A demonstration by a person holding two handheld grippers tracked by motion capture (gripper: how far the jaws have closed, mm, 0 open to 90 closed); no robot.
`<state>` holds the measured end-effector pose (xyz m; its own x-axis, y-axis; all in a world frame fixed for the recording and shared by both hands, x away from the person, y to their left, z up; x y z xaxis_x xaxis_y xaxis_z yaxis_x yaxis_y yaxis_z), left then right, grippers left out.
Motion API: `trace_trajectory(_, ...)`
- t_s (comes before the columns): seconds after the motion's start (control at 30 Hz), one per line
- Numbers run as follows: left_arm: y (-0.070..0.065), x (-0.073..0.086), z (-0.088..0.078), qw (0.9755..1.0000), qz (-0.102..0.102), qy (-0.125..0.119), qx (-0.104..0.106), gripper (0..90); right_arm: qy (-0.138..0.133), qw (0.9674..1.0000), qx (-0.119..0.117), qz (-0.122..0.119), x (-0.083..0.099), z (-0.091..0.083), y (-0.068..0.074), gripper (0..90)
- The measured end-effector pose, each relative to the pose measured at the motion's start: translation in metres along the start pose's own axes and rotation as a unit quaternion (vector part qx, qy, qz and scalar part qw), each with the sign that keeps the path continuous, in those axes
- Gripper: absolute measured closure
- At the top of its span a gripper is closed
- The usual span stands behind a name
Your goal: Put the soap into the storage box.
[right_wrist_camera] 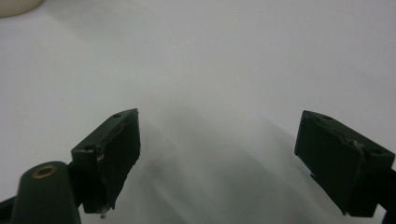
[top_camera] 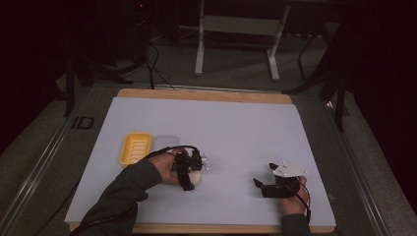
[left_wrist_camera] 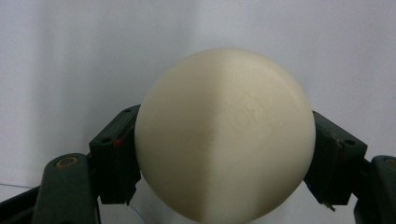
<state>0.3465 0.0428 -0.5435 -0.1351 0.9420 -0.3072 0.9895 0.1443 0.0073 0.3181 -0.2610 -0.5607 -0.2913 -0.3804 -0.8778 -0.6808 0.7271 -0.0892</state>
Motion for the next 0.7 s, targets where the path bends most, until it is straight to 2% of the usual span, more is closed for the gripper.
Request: trace_trajectory(0.7,-0.0007,-0.0017,-0.0002,0.9999,0.004,0.009,-0.002,24.7,0.000,1.0000,-0.001,-0.001,0.0000,0.0000,0.0001,14.1)
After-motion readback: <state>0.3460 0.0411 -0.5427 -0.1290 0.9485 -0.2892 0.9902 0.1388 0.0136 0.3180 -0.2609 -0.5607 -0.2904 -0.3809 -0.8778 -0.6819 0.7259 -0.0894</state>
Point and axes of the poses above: each handheld gripper's, and its own axes: z roughly forward along the jaws, x roughly out of its underside, y roughly to its left, the point moved 4 cm from there along z, roughly forward along the jaws, and after that the axes turned 8 degrees about -y, right-handed, at the moved point
